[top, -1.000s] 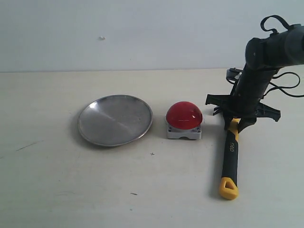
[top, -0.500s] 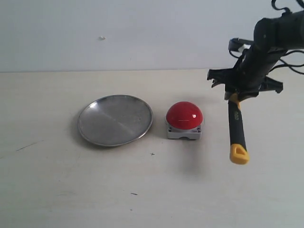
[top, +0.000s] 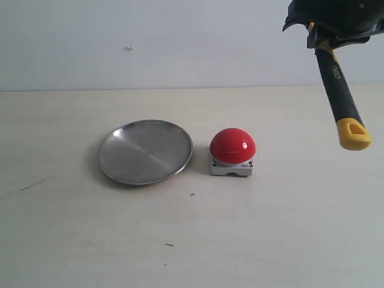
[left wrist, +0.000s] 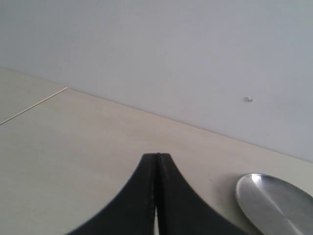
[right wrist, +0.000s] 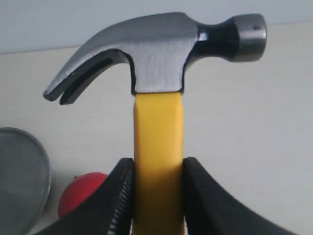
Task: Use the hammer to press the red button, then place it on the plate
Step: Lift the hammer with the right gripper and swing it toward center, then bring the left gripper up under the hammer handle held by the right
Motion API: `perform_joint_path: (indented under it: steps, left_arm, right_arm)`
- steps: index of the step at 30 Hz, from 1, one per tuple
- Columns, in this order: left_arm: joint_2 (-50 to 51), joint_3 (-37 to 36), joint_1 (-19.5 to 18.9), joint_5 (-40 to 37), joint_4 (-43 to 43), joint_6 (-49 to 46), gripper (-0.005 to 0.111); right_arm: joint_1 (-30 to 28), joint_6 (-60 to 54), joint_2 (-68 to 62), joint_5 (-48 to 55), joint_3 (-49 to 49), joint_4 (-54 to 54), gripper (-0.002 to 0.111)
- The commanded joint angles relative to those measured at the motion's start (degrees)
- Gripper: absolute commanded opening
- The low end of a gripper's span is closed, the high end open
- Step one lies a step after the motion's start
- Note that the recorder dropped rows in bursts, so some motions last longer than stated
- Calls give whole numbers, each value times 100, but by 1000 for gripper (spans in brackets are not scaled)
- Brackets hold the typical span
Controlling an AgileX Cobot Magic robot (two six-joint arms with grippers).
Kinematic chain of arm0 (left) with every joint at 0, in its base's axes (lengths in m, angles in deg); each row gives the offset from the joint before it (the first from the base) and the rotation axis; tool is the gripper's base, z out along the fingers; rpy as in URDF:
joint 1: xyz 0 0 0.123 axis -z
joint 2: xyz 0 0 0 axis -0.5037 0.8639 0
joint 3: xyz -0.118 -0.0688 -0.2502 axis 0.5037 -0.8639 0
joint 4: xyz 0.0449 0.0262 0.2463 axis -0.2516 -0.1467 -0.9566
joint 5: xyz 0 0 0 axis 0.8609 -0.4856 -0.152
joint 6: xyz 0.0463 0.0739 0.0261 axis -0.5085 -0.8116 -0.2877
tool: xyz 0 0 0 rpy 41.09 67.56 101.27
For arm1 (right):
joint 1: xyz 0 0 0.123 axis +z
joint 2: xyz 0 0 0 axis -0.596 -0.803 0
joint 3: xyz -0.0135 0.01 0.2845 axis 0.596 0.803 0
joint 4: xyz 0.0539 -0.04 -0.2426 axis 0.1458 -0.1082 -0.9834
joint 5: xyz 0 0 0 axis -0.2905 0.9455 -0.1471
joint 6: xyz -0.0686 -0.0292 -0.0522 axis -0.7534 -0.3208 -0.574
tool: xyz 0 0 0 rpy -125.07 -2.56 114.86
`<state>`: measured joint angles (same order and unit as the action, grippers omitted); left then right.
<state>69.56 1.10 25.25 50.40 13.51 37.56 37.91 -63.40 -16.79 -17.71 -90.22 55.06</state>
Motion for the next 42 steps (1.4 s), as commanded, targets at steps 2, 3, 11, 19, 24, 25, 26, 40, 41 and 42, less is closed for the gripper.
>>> perform_joint_path:
  steps: [2,3,11,19,24,25,26,40,41,42]
  left_arm:
    - [-40,-1,41,8,18,27,0]
    - [-40,-1,41,8,18,27,0]
    - [-40,-1,41,57,115,86,0]
    - [-40,-1,41,311,1121,2569,0]
    - [-40,-1,211,1320,1577,3388,0]
    - [-40,-1,325,1726,1467,3419,0]
    - [-40,-1,458,2179,1170,3572,0]
    - [6198,2086,1463,7207,-3848,5205,0]
    - [6643,2316,1725,7207,-3859,5063,0]
    - [7399,2724,2283,7207,-3891,4892,0]
  right_arm:
    - [4,-870,482,-40,-38,510,0]
    - [4,-908,509,-40,-38,547,0]
    - [4,-908,566,-86,-38,654,0]
    - [4,-908,779,-1330,486,1165,0]
    - [214,-922,1145,-3083,1404,1274,0]
    - [319,-922,1223,-3475,1599,1249,0]
    - [416,-951,1289,-3842,1740,1249,0]
    - [1871,-943,1431,-4921,2126,1721,0]
    - [1923,-943,1431,-4921,2126,1707,0]
    - [1969,-943,1431,-4909,2126,1707,0]
